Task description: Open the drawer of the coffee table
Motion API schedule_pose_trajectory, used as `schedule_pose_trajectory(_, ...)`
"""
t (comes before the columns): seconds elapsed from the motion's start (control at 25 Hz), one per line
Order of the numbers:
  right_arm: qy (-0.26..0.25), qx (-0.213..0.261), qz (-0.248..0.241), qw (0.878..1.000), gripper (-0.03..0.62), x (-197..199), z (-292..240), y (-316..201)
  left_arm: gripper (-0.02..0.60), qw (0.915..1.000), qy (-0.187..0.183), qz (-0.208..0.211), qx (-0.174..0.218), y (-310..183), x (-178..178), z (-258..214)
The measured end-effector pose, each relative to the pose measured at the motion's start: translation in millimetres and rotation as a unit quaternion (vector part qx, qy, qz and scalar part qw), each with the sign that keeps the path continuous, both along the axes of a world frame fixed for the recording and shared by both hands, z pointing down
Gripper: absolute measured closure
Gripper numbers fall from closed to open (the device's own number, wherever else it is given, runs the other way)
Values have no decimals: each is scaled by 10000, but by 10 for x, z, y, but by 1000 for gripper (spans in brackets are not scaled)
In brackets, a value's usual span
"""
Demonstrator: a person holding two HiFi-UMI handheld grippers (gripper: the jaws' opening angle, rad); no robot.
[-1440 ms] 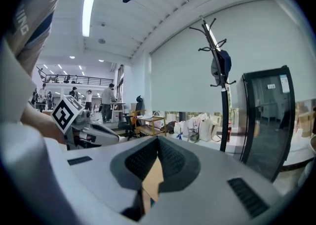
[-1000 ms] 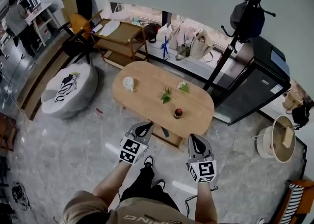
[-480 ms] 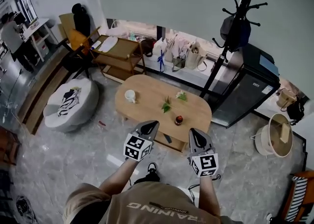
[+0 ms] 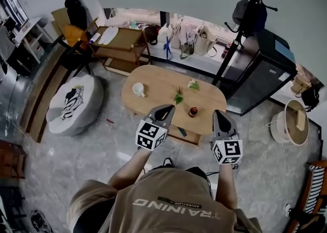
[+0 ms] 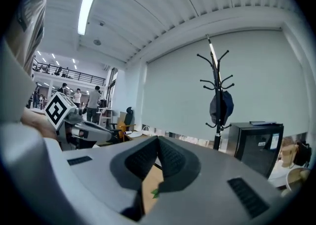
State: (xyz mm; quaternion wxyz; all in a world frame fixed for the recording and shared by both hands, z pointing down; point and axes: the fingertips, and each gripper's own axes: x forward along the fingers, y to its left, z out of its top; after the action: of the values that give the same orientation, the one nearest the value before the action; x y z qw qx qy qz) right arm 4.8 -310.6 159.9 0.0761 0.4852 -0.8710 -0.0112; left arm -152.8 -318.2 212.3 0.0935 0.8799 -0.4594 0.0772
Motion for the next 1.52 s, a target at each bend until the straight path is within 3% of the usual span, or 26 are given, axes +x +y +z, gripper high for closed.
schedule_pose_trajectory(0.32,-21,81,-293,9995,589,-188,-41,-363,575,9983,-196,-344,433,-343,-218,-269)
schedule_pose_trajectory(0.72,92,234,-690,9973,589,-159,-261,-528,575,9969,-136,-680,370,-325,-102,-400)
schedule_pose_trajectory(1.08,62,368,-770,9963,591,-49,-378,-270,575,9971,40,-718,255,-42,19,-371)
schedule_pose_trajectory(1.36,-30,205,-814,9965,590,-30,-205,1,575,9976,-90,-677,118,202,50,-253)
schedule_pose_trajectory(1.52,40,395,-864,9955,591,-50,-249,113,575,9980,-132,-616,110,254,67,-265)
